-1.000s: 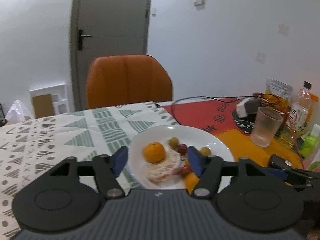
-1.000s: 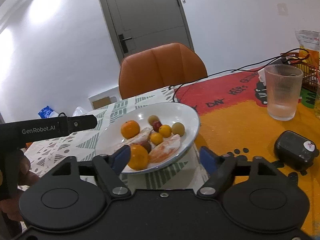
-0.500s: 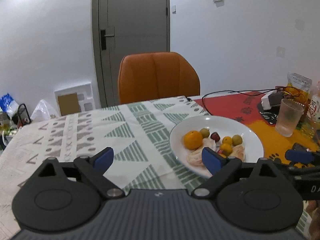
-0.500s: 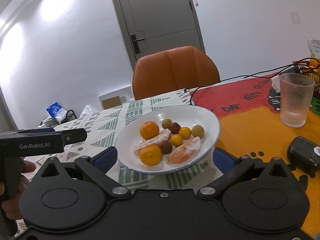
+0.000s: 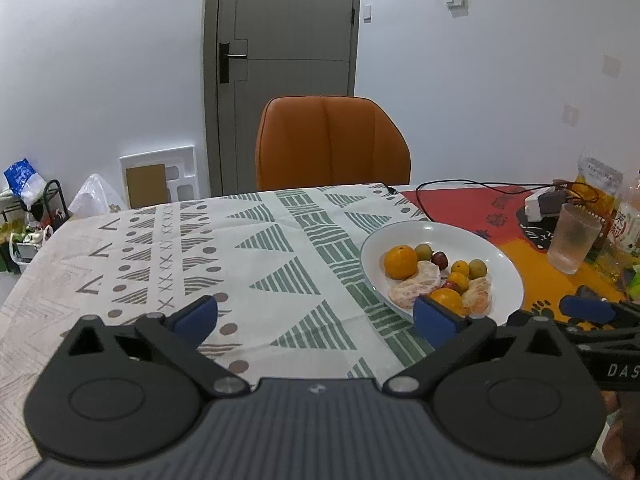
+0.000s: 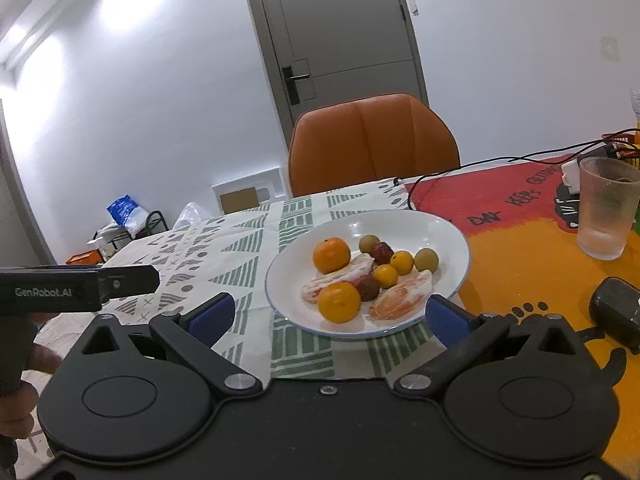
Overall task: Organize fruits
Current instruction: 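Withdraw both open tools up and away from the bowl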
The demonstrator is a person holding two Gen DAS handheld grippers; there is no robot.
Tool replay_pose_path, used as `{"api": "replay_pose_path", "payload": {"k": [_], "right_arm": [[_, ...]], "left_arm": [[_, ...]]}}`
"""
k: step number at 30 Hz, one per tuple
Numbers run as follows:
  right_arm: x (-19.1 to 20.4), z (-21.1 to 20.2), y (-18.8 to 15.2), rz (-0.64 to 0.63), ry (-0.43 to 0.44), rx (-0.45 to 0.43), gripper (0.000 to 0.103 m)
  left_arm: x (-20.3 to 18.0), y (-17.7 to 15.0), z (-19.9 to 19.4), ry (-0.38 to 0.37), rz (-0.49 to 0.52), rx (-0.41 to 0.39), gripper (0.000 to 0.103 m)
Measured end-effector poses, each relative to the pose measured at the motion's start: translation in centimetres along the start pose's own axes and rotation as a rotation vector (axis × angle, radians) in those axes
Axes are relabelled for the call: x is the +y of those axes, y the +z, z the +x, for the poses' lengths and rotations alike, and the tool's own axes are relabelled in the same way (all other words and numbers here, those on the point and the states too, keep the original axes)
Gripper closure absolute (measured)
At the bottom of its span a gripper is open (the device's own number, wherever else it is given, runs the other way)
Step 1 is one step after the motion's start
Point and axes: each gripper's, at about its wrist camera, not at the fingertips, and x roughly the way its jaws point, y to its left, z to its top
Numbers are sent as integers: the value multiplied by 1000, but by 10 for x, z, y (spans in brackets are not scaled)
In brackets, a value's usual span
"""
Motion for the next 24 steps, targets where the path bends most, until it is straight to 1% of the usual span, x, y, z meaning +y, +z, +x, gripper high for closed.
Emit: {"api": "replay_pose_path", "payload": {"k": [6,11,20,24], "right_arm": [[9,-4,-4,-16,11,19,0],[17,-10,-5,-30,20,23,0],[27,-22,-12,-38,65,36,0],[31,-26,-14,-40,79,39,0]], "left_arm": [[9,-5,-14,3,-12,-21,0],[18,-8,-25,1,-29,-21,0],[40,-15,-53,41,-62,-42,0],[47,-21,-63,55,-63,-35,0]]}}
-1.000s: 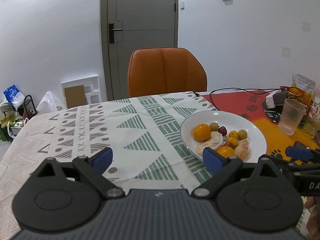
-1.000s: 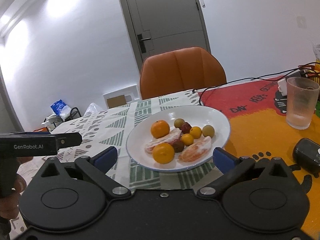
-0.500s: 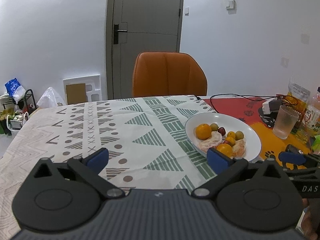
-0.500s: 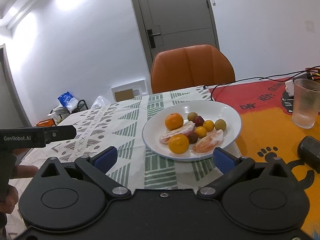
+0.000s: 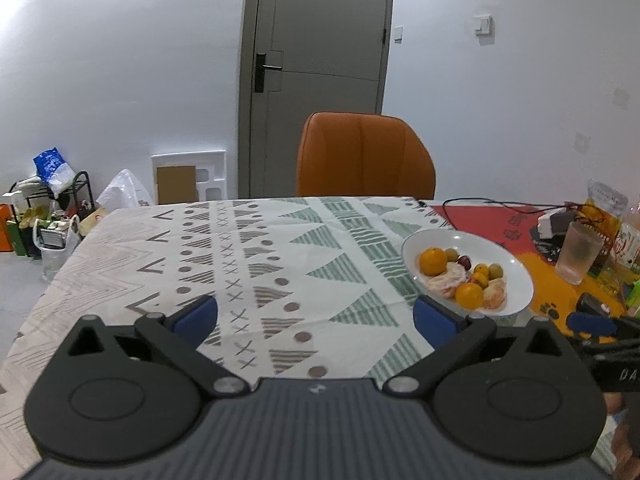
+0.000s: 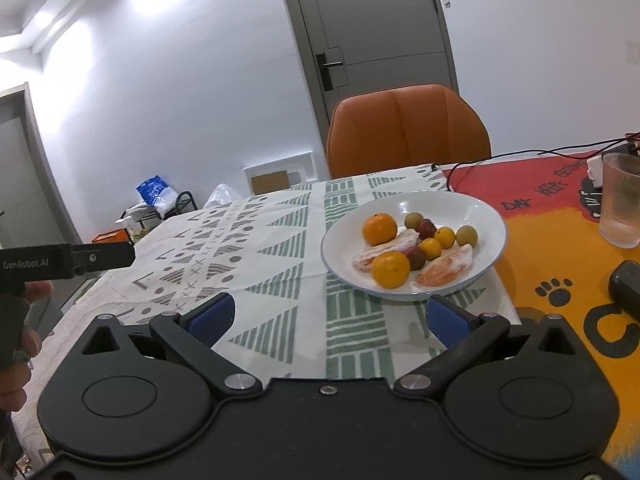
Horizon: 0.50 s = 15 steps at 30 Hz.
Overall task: Organize fruits
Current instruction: 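Withdraw both open tools up and away from the bowl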
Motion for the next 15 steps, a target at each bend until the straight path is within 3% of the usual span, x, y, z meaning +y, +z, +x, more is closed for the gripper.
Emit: {"api": "replay_pose_path", "payload": {"k": [3,15], "right_arm": [[4,-3,1,-5,6,0,0],[25,-16,8,-48,41,0,0]], "left_arm": [[8,-3,-7,-29,-39,15,0],[31,-10,-39,59,-67,30,0]]}}
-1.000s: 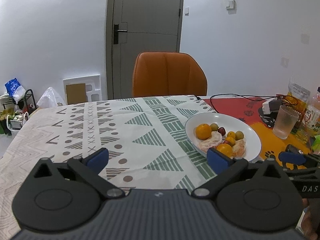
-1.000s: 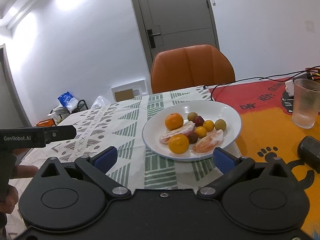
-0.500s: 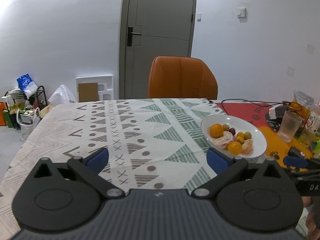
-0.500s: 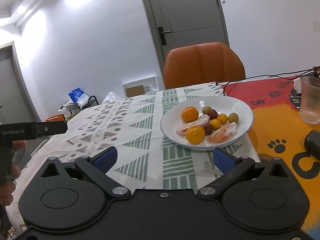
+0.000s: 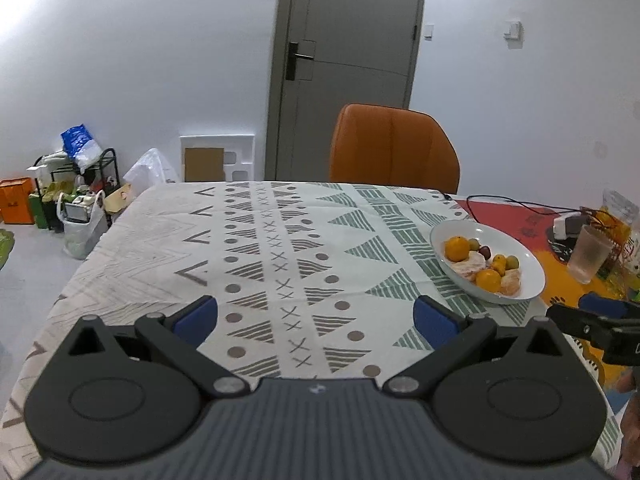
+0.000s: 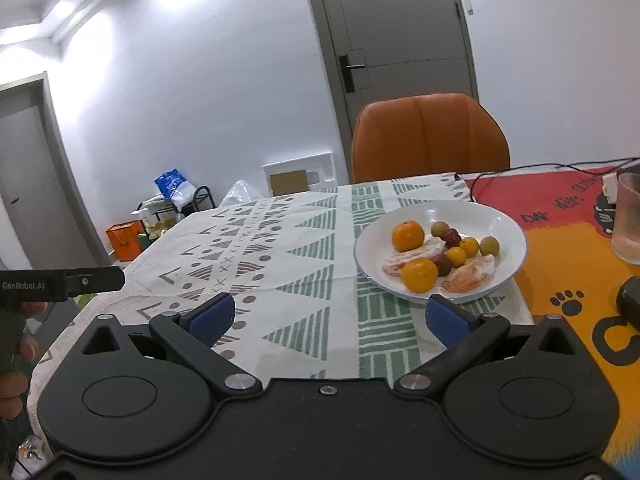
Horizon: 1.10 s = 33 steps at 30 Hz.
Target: Organize fruits
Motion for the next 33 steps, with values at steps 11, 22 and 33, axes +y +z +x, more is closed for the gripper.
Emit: {"api": "replay_pose_path", "payload": {"k": [11,22,33], "right_arm": [[20,-5,0,-31,48,27,0],[35,-12,0,-47,63,25,0],[36,-9,-1,-41,71,27,0]], "left_arm": [[15,-13,-19,40,-25,10,0],[23,-20,-26,81,-19,1,0],[24,-20,-27,81,-17,-2,0]]}}
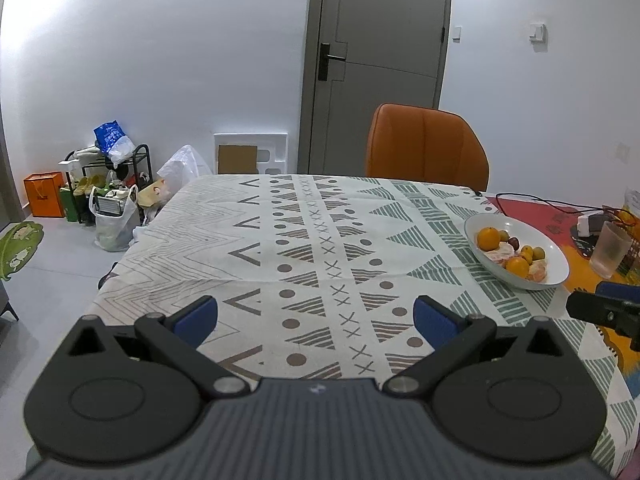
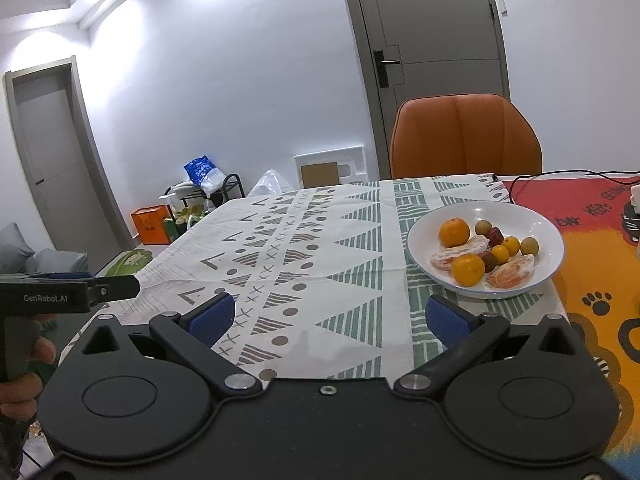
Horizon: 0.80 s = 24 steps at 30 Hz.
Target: Organize fruits
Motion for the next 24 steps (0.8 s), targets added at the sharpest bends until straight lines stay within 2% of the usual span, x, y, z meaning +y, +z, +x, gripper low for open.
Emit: {"api": "replay_pose_path", "payload": {"k": [24], "right_arm": [[-4,-1,-1,5,-3,-3,0]], "left_arm": [[-2,-2,1,-5,1,7,0]]}}
